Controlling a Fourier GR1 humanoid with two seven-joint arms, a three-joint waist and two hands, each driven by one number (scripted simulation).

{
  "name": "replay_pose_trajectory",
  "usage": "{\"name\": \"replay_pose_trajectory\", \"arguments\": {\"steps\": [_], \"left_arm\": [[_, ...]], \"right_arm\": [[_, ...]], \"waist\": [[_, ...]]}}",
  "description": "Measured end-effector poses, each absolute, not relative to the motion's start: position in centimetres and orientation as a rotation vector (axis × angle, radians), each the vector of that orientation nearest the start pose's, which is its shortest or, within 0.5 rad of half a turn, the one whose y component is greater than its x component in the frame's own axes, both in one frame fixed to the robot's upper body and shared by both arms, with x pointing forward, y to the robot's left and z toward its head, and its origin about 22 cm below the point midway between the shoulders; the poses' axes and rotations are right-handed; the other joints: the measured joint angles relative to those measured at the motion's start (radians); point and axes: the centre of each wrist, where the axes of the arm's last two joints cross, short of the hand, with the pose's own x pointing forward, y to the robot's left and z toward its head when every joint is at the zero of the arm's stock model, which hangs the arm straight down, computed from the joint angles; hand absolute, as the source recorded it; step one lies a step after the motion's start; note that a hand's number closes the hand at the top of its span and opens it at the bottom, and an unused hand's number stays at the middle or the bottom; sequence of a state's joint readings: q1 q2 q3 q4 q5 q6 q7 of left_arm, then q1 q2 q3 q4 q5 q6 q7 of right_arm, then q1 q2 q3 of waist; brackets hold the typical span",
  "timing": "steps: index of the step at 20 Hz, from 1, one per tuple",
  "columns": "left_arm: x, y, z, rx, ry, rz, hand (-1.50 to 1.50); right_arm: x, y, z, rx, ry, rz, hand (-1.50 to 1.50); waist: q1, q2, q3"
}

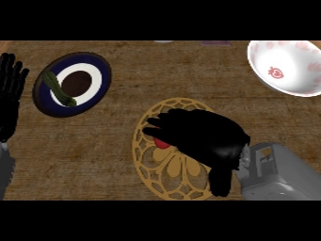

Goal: Pick the tomato from the placemat and place it in the bowl

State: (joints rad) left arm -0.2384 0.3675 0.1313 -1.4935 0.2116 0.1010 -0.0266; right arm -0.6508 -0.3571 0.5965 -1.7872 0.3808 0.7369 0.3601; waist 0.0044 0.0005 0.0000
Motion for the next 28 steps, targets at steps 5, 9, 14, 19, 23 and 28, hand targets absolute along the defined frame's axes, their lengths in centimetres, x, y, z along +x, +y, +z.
{"name": "replay_pose_trajectory", "arguments": {"steps": [5, 9, 14, 19, 23, 28], "left_arm": [[29.6, 32.7, 8.0, 0.232, -1.781, 0.030, 0.00], [30.0, 33.0, 8.3, 0.238, -1.782, 0.030, 0.00], [29.5, 33.5, 7.9, 0.231, -1.784, 0.030, 0.00], [29.8, 33.6, 8.1, 0.236, -1.781, 0.028, 0.00], [29.8, 33.2, 8.0, 0.235, -1.783, 0.031, 0.00], [29.1, 32.9, 8.1, 0.241, -1.789, 0.026, 0.00]], "right_arm": [[27.9, -9.0, 15.4, -0.214, -1.384, 1.900, -1.50], [29.1, -9.3, 13.4, -0.225, -1.369, 1.895, -1.50], [29.9, -9.3, 11.3, -0.211, -1.384, 1.891, -1.50], [30.7, -9.1, 10.5, -0.173, -1.419, 1.898, -1.50], [30.9, -8.2, 9.5, -0.163, -1.427, 1.910, -1.50], [31.4, -7.7, 8.8, -0.182, -1.398, 1.925, -1.50]], "waist": [[0.000, 0.000, 0.000], [0.000, 0.001, 0.000], [0.001, 0.001, 0.000], [0.000, 0.000, 0.000], [0.000, 0.000, 0.000], [0.000, 0.000, 0.000]]}}
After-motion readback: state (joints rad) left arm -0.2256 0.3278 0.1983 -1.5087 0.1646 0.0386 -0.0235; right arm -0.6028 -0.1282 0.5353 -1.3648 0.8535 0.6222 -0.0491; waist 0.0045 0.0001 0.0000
